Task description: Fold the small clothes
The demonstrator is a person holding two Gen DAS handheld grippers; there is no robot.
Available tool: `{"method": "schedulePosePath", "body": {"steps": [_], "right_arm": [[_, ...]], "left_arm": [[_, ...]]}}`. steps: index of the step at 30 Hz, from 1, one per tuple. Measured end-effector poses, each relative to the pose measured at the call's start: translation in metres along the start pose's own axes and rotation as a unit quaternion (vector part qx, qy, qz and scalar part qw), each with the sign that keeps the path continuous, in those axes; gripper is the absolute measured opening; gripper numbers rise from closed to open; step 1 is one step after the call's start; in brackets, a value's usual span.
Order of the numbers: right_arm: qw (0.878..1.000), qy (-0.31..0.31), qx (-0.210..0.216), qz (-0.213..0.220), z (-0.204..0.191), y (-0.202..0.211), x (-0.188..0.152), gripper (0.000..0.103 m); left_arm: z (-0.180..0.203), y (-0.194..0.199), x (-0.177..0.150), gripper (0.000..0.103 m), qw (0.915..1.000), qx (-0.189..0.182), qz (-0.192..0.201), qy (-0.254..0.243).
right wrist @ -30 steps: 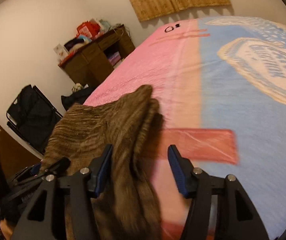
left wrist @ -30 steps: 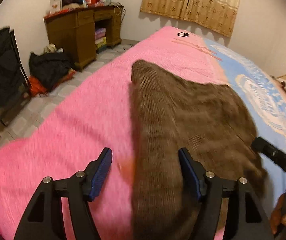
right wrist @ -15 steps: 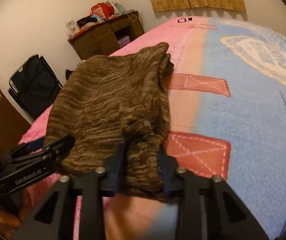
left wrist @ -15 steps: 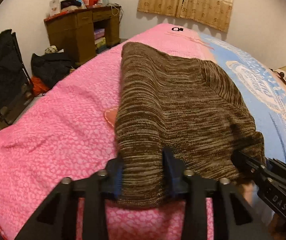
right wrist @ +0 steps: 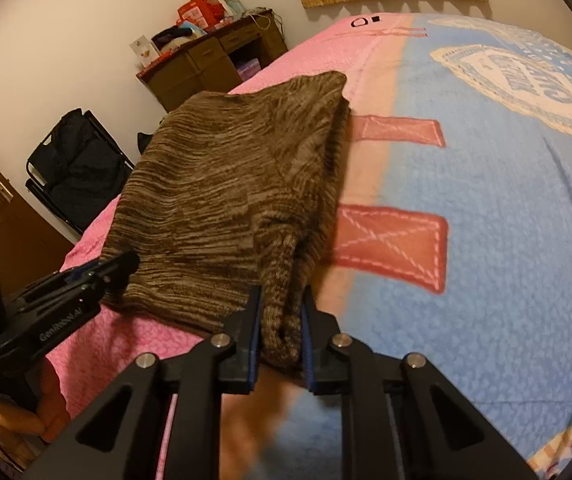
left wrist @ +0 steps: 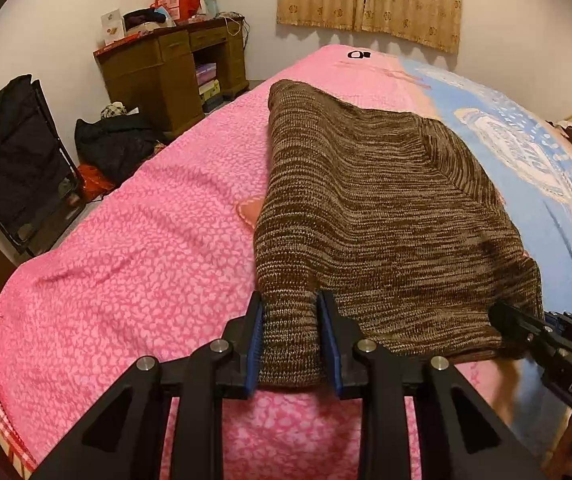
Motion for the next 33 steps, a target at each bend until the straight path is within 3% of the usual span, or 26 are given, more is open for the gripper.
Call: {"method": "schedulePosePath", "body": {"steps": [6, 9, 13, 17, 25, 26, 29, 33], "right_arm": [[0.999, 0.037, -0.029, 0.003, -0.006, 0.007, 0.001, 0.021], [0.999, 0.039, -0.029, 0.018, -0.004, 0.021, 0.003, 0.025], [0.994, 0.056, -0.047, 0.080, 0.001, 0.048, 0.033, 0.025], [0.991, 0.062, -0.057, 0.103, 0.004, 0.052, 0.063, 0.022], [0.992, 0.060, -0.047, 0.096, -0.004, 0.026, 0.093, 0.022], [0.993, 0.059, -0.048, 0.094, -0.005, 0.021, 0.098, 0.022], [0.993, 0.054, -0.059, 0.091, -0.006, 0.002, 0.119, 0.022], [0.996, 0.058, -0.057, 0.047, -0.009, -0.042, 0.129, 0.022]], "left_arm": [[-0.007, 0.015, 0.001, 0.040, 0.9999, 0.011, 0.005, 0.006], [-0.014, 0.028, 0.011, 0.045, 0.9993, 0.025, 0.026, 0.014], [-0.015, 0.037, 0.036, 0.046, 0.9978, 0.028, 0.060, 0.010], [-0.006, 0.029, 0.057, 0.046, 0.9970, 0.028, 0.072, -0.009], [0.010, -0.010, 0.088, 0.046, 0.9985, 0.002, 0.053, 0.008], [0.011, -0.015, 0.093, 0.048, 0.9985, 0.002, 0.053, 0.010], [0.012, -0.038, 0.101, 0.068, 0.9992, 0.013, 0.035, 0.012], [0.004, -0.075, 0.088, 0.068, 0.9994, 0.023, -0.009, 0.024]]}}
Point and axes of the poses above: each gripper's, at about its wrist camera, not at the fingertips, and y roughly against the way its jaws point, z to its right, x to its top, the point moved 9 cm from there along -y, roughly the way its jaws point, and after that the axes turned 5 degrees about -x, right-handed, at the moved point
